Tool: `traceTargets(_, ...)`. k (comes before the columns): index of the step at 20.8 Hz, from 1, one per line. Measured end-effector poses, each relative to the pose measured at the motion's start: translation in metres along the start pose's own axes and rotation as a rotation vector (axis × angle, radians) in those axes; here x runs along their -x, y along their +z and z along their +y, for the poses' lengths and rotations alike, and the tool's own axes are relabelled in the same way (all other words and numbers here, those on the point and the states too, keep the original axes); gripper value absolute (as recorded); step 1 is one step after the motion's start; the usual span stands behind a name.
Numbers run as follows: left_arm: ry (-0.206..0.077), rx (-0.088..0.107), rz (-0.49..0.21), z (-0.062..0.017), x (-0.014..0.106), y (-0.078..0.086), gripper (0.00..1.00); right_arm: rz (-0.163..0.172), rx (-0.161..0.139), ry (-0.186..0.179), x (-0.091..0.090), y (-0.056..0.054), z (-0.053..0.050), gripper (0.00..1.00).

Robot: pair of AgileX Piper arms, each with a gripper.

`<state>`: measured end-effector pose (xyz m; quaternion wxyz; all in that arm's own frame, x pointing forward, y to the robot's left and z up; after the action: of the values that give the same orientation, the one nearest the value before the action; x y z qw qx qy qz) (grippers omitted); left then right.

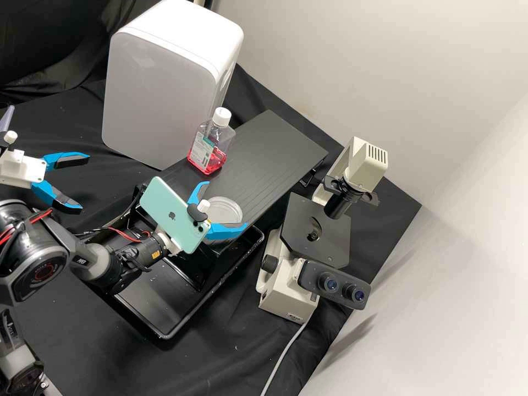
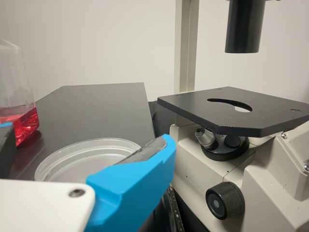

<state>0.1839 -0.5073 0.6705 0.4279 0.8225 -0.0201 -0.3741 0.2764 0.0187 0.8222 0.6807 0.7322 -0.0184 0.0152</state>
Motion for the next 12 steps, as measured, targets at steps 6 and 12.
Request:
traceTargets(6, -0.001, 0.0, -0.002, -0.0001, 0.0, 0.0005, 1.0, 0.001, 0.0, -0.001, 0.0, -0.0002, -0.0003, 0.0)
traceTargets(12, -0.002, -0.001, -0.007, -0.0004, -0.0001, 0.0016, 1.0, 0.001, 0.0, -0.001, 0.0, -0.0002, -0.0003, 1.0)
